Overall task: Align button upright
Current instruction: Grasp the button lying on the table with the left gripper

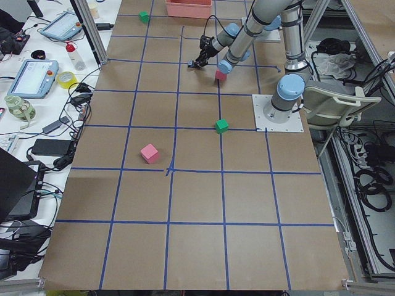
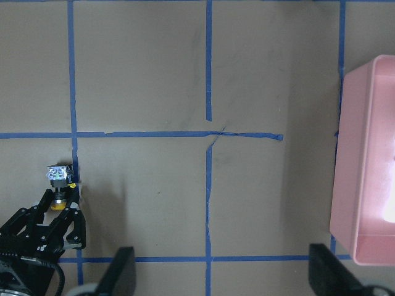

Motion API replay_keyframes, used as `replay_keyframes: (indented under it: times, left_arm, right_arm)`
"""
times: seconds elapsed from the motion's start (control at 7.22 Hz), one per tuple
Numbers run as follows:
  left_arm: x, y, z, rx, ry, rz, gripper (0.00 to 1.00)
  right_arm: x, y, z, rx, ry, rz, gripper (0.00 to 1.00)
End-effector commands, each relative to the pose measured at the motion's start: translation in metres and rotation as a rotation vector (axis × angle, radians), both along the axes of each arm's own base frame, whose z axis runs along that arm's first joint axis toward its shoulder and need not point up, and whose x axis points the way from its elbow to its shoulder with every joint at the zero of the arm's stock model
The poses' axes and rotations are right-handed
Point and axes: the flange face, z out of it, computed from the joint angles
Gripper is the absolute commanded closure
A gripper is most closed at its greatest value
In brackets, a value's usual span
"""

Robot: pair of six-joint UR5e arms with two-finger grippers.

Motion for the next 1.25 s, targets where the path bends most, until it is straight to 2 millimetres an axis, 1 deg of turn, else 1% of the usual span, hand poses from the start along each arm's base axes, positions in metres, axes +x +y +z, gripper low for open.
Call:
replay_keyframes:
  times: [0.0,0.14,0.28,0.42,0.55,0.69,0.83,0.97,1.11]
  left_arm:
    - [-0.004,-0.006,0.002,0.043,-0.043,-0.009,1.00]
    - [-0.012,-0.020,0.013,0.071,-0.058,-0.007,1.00]
    - [-0.022,-0.037,0.028,0.141,-0.096,0.004,1.00]
    - [-0.030,-0.054,0.050,0.220,-0.134,0.007,1.00]
    - [-0.036,-0.064,0.072,0.308,-0.168,0.008,1.00]
    - [-0.028,-0.081,0.092,0.420,-0.154,0.024,1.00]
    - [-0.018,-0.095,0.112,0.533,-0.100,0.053,1.00]
    - [-0.012,-0.104,0.121,0.619,-0.049,0.156,1.00]
    - [-0.012,-0.111,0.129,0.696,0.044,0.280,1.00]
  right_arm:
    - [0.001,0.000,-0.001,0.003,-0.009,-0.031,0.00]
    - [-0.002,-0.001,-0.005,0.012,0.002,-0.031,0.00]
    - [0.000,0.000,-0.003,0.007,-0.002,-0.030,0.00]
    - [-0.001,0.000,-0.001,0.000,-0.003,-0.033,0.00]
    - [0.000,-0.003,-0.003,-0.006,-0.011,-0.033,0.00]
    - [0.001,-0.003,-0.004,-0.005,-0.009,-0.030,0.00]
    - [0.001,-0.002,-0.005,-0.002,-0.010,-0.031,0.00]
    - [0.001,-0.002,-0.004,-0.003,-0.011,-0.031,0.00]
    - [-0.001,-0.002,-0.005,0.004,0.002,-0.032,0.00]
